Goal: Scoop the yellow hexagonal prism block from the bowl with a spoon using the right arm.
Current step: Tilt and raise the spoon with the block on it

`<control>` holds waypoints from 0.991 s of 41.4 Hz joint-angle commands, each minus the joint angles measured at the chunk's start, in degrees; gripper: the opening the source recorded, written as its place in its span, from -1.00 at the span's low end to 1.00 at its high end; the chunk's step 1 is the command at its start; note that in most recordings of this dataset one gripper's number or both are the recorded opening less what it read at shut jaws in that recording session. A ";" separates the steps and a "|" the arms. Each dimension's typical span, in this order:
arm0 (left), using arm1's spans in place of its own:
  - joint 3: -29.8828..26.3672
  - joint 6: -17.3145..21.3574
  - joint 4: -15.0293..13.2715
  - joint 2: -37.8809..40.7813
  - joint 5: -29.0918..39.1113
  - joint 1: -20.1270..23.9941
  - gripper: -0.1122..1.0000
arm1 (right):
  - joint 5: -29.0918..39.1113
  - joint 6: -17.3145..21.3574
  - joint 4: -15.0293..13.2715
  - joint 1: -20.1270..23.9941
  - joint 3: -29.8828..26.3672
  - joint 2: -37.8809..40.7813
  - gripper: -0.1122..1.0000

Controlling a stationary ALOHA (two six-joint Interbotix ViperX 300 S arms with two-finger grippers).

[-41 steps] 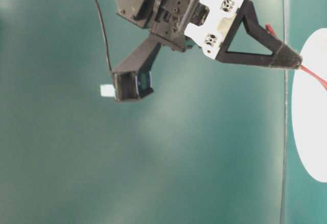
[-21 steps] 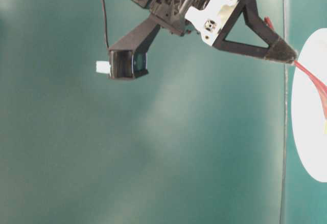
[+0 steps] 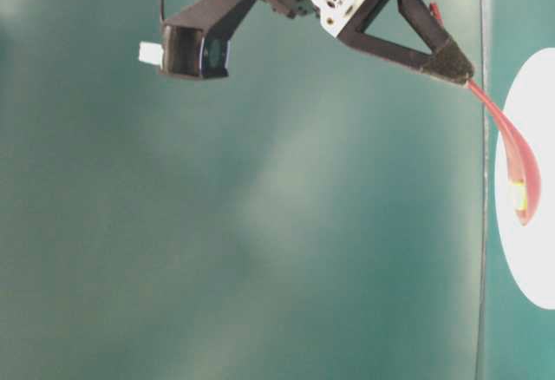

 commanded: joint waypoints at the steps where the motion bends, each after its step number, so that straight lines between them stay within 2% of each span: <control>1: -1.32 0.00 0.00 0.26 -0.62 -0.09 -0.74 | -0.97 -0.09 0.09 0.09 -0.18 -1.67 -0.37; 41: -1.32 0.09 0.09 0.35 -0.62 -0.09 -0.74 | -2.11 -0.09 0.09 0.09 0.44 -1.76 -0.37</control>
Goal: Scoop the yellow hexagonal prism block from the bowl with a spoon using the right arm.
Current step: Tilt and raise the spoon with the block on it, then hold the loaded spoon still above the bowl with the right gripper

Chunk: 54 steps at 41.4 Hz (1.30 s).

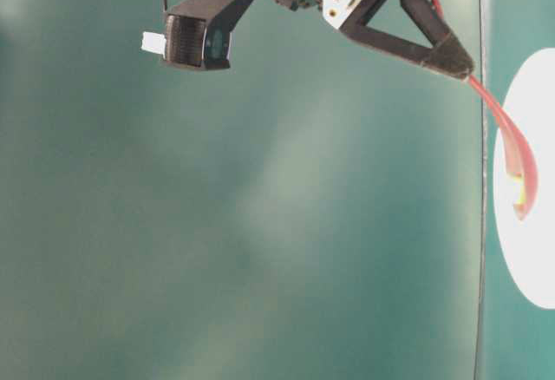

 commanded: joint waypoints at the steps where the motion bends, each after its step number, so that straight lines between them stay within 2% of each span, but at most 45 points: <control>1: -1.32 0.09 0.18 0.35 -0.62 -0.09 -0.74 | -0.62 -0.09 0.09 0.00 -0.62 -1.49 -0.37; 54: -1.41 0.09 0.18 0.35 -0.62 -0.09 -0.74 | 1.23 -0.26 -0.09 0.00 -2.72 -8.61 -0.37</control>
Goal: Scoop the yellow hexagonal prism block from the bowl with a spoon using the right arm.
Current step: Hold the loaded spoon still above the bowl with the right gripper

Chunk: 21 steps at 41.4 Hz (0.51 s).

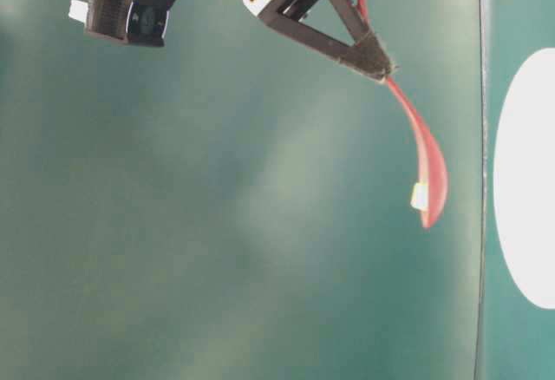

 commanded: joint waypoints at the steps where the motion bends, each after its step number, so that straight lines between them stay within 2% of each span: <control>1: -1.32 0.09 0.09 0.35 -0.62 0.00 -0.74 | -0.18 -0.09 0.00 0.18 -1.85 -1.49 -0.37; 21: -1.32 0.00 0.09 0.26 -0.62 -0.09 -0.74 | -0.18 -0.09 0.00 0.09 -2.11 -1.58 -0.37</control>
